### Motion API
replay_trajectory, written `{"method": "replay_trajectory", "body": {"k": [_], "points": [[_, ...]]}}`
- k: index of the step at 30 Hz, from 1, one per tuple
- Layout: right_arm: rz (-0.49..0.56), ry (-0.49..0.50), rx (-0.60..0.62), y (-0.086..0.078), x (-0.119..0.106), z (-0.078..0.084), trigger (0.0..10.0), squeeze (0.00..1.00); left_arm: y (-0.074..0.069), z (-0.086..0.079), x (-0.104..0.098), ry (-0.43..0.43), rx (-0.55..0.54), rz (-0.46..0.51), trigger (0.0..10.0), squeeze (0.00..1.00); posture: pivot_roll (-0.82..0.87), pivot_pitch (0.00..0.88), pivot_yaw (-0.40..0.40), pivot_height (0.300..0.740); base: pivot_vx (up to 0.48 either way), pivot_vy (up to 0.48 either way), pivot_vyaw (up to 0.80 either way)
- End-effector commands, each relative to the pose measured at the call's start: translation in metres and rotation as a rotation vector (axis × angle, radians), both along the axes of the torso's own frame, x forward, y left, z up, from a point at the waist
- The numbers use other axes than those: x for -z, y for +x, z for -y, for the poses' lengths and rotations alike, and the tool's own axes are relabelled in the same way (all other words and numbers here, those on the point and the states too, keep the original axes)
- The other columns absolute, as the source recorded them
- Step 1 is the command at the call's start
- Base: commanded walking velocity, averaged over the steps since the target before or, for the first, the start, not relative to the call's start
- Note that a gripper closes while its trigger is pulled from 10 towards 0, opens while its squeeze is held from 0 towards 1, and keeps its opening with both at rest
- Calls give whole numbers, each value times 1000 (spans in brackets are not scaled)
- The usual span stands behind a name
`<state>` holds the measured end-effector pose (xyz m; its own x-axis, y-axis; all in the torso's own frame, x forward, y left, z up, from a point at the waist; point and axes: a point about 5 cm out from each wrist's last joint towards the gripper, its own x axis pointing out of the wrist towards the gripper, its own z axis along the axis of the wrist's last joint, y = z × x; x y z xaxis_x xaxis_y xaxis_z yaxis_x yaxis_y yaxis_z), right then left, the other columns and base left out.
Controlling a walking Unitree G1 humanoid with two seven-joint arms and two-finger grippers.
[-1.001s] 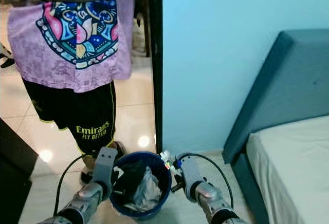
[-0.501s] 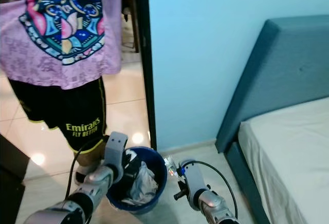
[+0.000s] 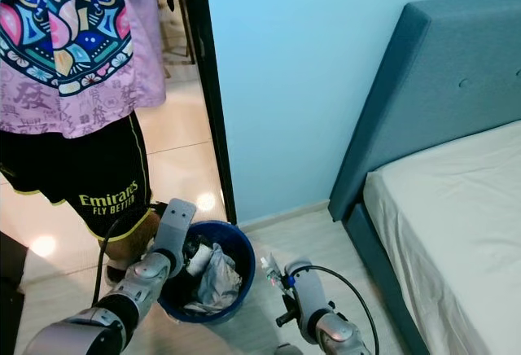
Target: Clean up the room
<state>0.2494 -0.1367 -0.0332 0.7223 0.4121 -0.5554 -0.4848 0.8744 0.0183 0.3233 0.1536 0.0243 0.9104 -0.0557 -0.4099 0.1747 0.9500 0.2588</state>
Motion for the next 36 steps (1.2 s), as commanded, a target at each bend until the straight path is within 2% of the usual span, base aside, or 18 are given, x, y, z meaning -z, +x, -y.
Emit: {"method": "replay_trajectory", "body": {"k": [1,7,8,9,13,15,16,17,18,19,22,24,25,27,28,30,34,36], "points": [[-24,5,8,-7,6,0,10000,0,-6,-9,8,37,-16,-43,10000,1000,-283,247,-30,740,0,0,0],[-15,-2,9,-4,3,0,10000,0,-9,-13,10,40,-36,-43,10000,1000,-277,235,-29,740,0,0,0],[-7,-8,5,-2,2,0,10000,0,-9,-13,10,14,-45,-41,10000,1000,-269,224,-28,740,0,0,0],[4,-7,0,2,-1,0,10000,0,-9,-12,9,-18,-48,-27,10000,0,-244,215,-30,740,0,0,0],[20,2,-12,10,-7,-3,10000,0,-8,-11,7,-61,-46,1,10000,0,-217,212,-33,740,0,0,0],[23,8,-29,15,-11,-7,10000,0,-8,-11,5,-80,-49,22,10000,0,-184,211,-36,740,0,0,0],[33,4,-67,23,-17,-15,10000,0,-8,-14,3,-94,-61,53,10000,0,-147,208,-41,740,0,0,0],[33,4,-67,23,-17,-15,10000,0,-8,-14,3,-94,-61,53,10000,0,-147,208,-41,740,0,0,0],[43,-11,-97,31,-23,-23,10000,0,-9,-19,2,-103,-83,85,10000,0,-110,205,-48,740,0,0,0],[43,-11,-97,31,-23,-23,10000,0,-9,-19,2,-103,-83,85,10000,0,-110,205,-48,740,0,0,0],[56,-28,-132,49,-38,-41,10000,0,-16,-38,1,-131,-170,154,10000,0,-38,203,-62,740,0,0,0],[66,-44,-181,55,-45,-53,10000,0,-23,-48,2,-126,-214,187,10000,0,-8,207,-69,740,0,0,0],[66,-44,-181,55,-45,-53,10000,0,-23,-48,2,-126,-214,187,10000,0,-8,207,-69,740,0,0,0],[86,-91,-251,60,-52,-65,10000,0,-32,-55,5,-104,-229,216,10000,0,37,214,-86,740,0,0,0],[86,-91,-251,60,-52,-65,10000,0,-32,-55,5,-104,-229,216,10000,0,37,214,-86,740,0,0,0],[114,-150,-287,65,-57,-71,10000,0,-39,-56,8,-89,-223,234,10000,0,55,222,-93,740,0,0,0],[149,-224,-290,71,-64,-75,10000,0,-48,-56,12,-79,-214,250,10000,0,74,232,-100,740,0,0,0],[197,-279,-261,80,-73,-75,10000,0,-57,-56,16,-81,-218,251,10000,0,96,254,-110,740,0,0,0]]}}
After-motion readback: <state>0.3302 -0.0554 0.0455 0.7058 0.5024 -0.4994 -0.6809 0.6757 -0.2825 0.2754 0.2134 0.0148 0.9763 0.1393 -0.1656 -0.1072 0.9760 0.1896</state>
